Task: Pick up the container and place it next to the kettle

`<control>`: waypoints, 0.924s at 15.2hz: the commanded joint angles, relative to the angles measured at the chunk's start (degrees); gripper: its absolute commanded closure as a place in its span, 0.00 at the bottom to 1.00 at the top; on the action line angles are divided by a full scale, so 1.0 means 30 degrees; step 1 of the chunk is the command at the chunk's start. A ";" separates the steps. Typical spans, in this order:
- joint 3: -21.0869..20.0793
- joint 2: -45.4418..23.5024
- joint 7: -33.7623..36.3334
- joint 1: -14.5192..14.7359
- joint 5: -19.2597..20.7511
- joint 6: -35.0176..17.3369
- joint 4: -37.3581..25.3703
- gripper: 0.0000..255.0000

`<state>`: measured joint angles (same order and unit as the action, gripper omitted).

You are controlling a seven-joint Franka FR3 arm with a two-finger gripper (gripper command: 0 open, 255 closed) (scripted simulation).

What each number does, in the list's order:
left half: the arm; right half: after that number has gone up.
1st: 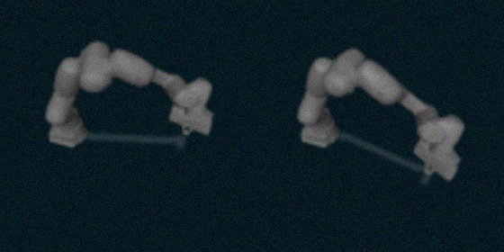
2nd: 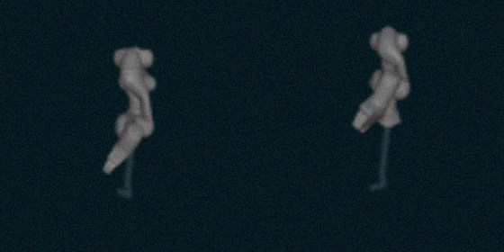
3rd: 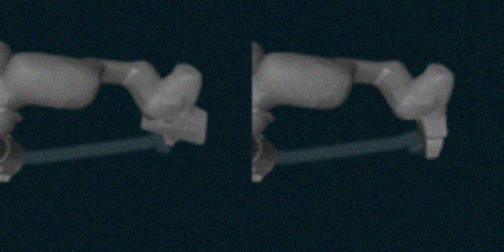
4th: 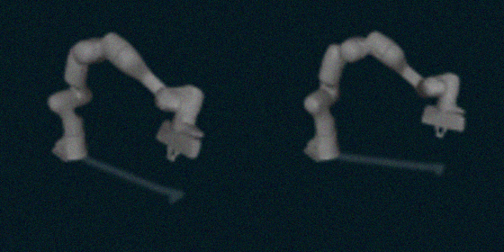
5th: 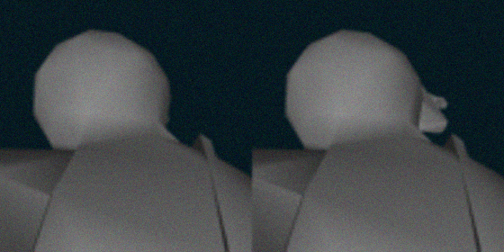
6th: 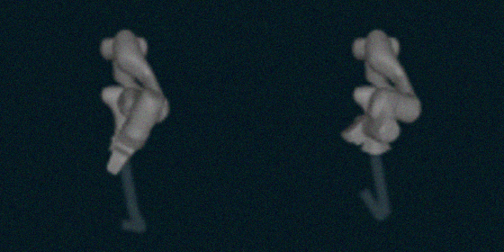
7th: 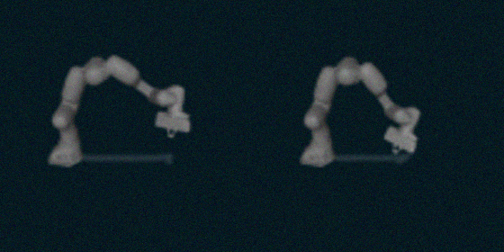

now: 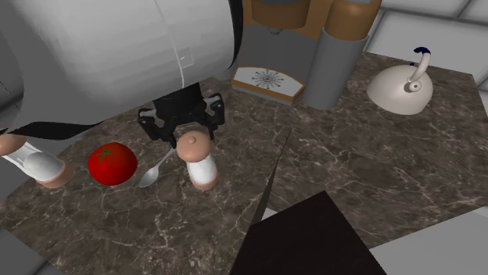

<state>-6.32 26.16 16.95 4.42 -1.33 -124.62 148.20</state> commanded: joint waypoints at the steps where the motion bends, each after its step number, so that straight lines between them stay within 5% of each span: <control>1: 0.0028 0.0256 -0.0025 0.0006 -0.0007 0.0608 -0.0347 1.00; 14: 0.0184 0.1253 -0.0139 -0.0002 0.0007 0.4235 -0.2979 1.00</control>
<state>-5.87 29.55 16.64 4.44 -1.32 -112.85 139.81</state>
